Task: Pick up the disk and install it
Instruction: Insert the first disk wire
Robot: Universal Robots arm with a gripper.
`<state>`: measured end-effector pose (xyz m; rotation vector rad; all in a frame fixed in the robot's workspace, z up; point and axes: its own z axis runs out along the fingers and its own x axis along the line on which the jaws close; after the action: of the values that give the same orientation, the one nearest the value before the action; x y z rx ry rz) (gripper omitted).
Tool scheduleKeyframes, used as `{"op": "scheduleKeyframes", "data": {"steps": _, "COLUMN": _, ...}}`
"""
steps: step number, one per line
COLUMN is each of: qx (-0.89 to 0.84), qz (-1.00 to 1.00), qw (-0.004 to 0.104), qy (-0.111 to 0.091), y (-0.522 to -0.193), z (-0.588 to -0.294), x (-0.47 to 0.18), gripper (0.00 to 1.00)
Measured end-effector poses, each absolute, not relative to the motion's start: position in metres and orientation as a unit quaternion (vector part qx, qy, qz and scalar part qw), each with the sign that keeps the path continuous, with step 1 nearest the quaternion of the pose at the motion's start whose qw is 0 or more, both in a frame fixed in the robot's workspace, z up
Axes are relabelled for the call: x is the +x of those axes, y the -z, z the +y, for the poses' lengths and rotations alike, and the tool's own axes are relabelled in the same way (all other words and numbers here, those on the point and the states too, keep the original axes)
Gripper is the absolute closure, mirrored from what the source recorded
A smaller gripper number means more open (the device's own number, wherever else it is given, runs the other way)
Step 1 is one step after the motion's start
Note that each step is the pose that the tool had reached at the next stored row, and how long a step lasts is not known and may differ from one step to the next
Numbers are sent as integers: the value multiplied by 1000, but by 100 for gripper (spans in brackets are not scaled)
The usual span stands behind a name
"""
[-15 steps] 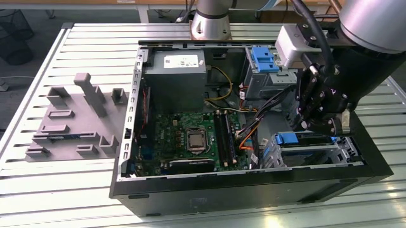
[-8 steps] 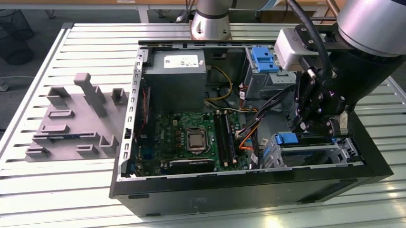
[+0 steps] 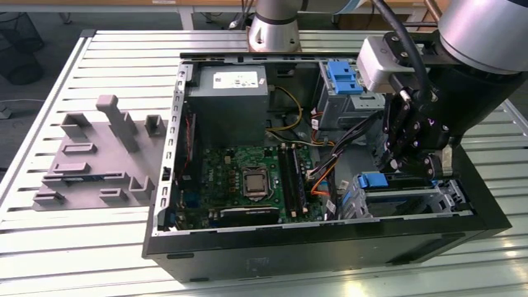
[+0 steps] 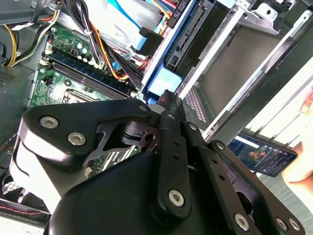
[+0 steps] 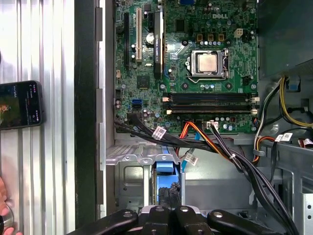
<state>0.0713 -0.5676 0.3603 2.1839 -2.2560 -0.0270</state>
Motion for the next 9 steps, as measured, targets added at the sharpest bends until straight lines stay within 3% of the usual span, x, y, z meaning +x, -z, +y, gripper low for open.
{"op": "scheduleKeyframes", "data": {"steps": 9, "qx": 695, "qz": -718, "qw": 1, "qy": 9, "y": -360, "z": -565, "x": 87, "gripper": 89}}
